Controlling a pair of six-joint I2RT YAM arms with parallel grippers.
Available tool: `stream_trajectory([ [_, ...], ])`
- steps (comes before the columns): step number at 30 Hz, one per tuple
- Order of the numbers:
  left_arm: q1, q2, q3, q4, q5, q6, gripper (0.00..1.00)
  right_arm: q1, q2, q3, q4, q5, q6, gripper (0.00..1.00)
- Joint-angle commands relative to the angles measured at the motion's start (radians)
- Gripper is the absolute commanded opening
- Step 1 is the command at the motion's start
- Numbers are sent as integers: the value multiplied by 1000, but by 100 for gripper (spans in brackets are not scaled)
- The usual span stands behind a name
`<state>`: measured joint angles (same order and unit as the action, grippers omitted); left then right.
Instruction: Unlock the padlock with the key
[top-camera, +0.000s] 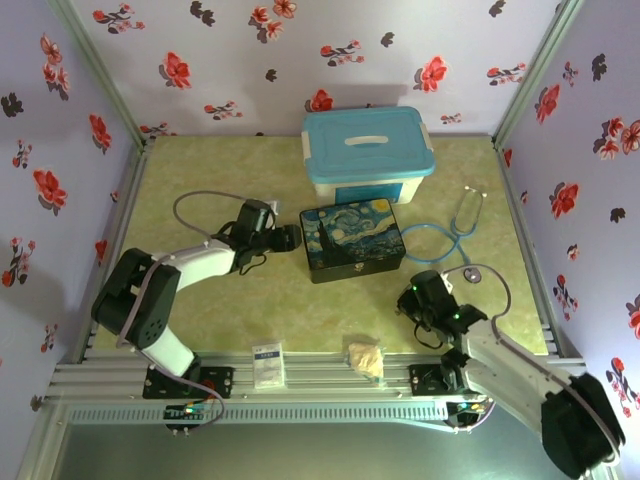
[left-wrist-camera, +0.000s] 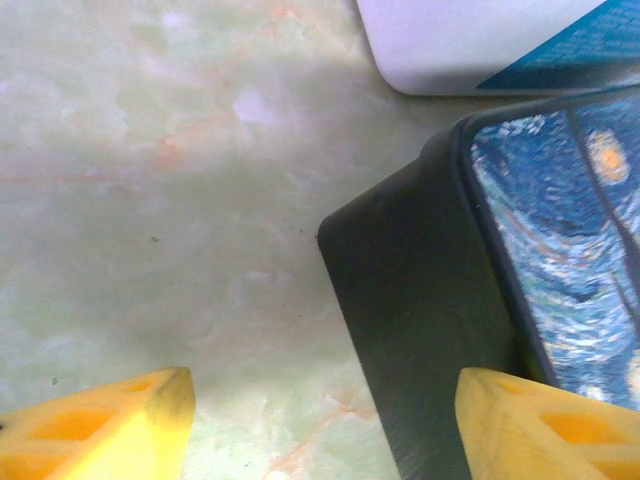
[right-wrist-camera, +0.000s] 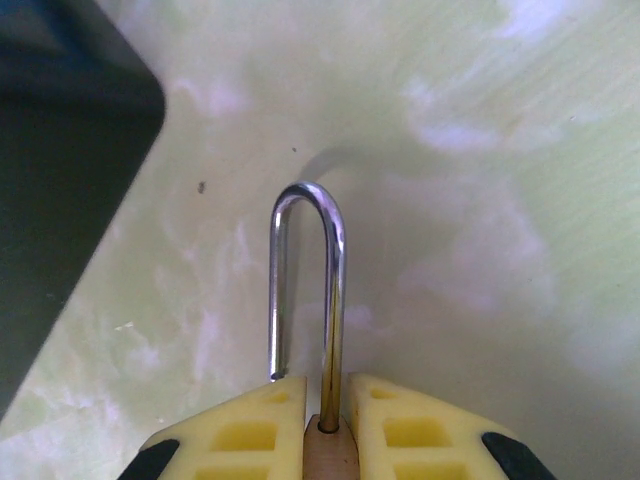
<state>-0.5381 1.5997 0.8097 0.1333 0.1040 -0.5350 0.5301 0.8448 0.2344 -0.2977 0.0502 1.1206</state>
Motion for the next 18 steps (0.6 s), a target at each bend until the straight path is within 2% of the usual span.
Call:
stream_trajectory([
  [1,29,-56,5,-28,-24,16,73,4,132,32,-192,-102,-63,4],
  [3,49,-76,8,-47,-23,19,75,-1,152,55,-185,-78,-71,7],
  [5,72,-103,8,-72,-21,28,76,-35,158,77,-206,-74,-90,18],
  [7,95,-133,-5,-82,-22,27,77,-63,158,111,-265,-67,-129,22],
  [10,126,-170,-19,-87,-22,22,79,-108,144,151,-333,-65,-186,35],
  [13,149,-194,-25,-96,-20,19,79,-161,173,140,-301,-125,-200,37],
  [18,194,-234,-29,-136,-19,24,80,-166,150,148,-329,-112,-192,39],
])
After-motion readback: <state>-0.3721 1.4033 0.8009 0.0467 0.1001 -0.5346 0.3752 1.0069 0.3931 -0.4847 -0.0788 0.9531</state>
